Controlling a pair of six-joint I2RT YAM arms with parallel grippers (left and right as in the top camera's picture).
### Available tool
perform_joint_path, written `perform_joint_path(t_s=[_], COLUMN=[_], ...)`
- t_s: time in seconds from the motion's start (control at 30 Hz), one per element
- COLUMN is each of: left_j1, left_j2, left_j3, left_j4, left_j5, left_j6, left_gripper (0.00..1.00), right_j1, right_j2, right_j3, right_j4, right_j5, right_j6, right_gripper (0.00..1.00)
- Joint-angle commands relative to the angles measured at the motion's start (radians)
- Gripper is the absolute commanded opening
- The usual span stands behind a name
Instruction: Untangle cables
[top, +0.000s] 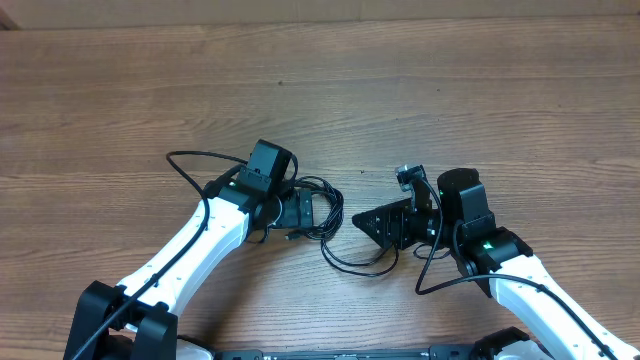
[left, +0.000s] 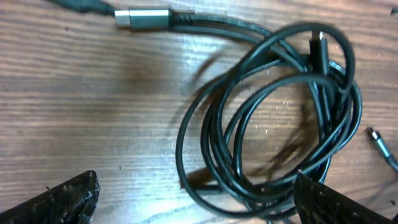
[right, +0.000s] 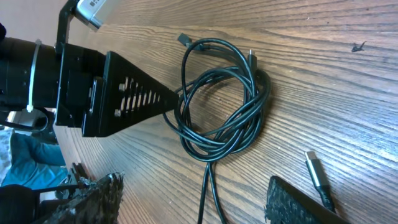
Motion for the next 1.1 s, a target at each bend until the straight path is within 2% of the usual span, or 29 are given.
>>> perform_joint_path(t_s=[0.0, 0.13, 0.5, 0.67, 0.83, 0.87, 0.93, 1.07], left_j1=[0.008, 0.008, 0.007, 0.007, 0.007, 0.007, 0.007, 0.007], left_j2=[-0.004, 0.002, 0.165, 0.186, 0.193, 0.193, 0.193, 0.19], left_j3=[-0.009, -0.009, -0.009, -0.009, -0.009, -0.009, -0.009, -0.009], left_j4=[0.029, 0.053, 0.12, 0.12, 0.129, 0.129, 0.129, 0.126], left_j5=[-0.026, -0.025, -0.024, -0.025, -0.025, -0.024, -0.025, -0.02], left_j6=[-0.021, -0.021, -0.021, -0.021, -0.021, -0.021, -0.021, 0.003], left_gripper=[0.99, 1.0, 1.0, 0.76, 0.23, 0.2, 0.04, 0.04], right_j1=[-0.002, -0.002, -0.002, -0.002, -0.002, -0.002, -0.002, -0.002], right_j2=[-0.003, -0.003, -0.003, -0.003, -0.003, -0.003, -0.003, -0.003], right_j3=[0.01, 0.01, 0.01, 0.01, 0.01, 0.01, 0.01, 0.01], right_j4=[0.007, 0.007, 0.006, 0.006, 0.006, 0.006, 0.006, 0.007], right_j5=[0.013, 0.013, 0.013, 0.013, 0.013, 0.012, 0.012, 0.0], right_j6=[0.001, 0.0, 0.001, 0.001, 0.001, 0.001, 0.001, 0.036], right_gripper=[0.72, 0.72, 0.72, 0.72, 0.71, 0.71, 0.7, 0.67])
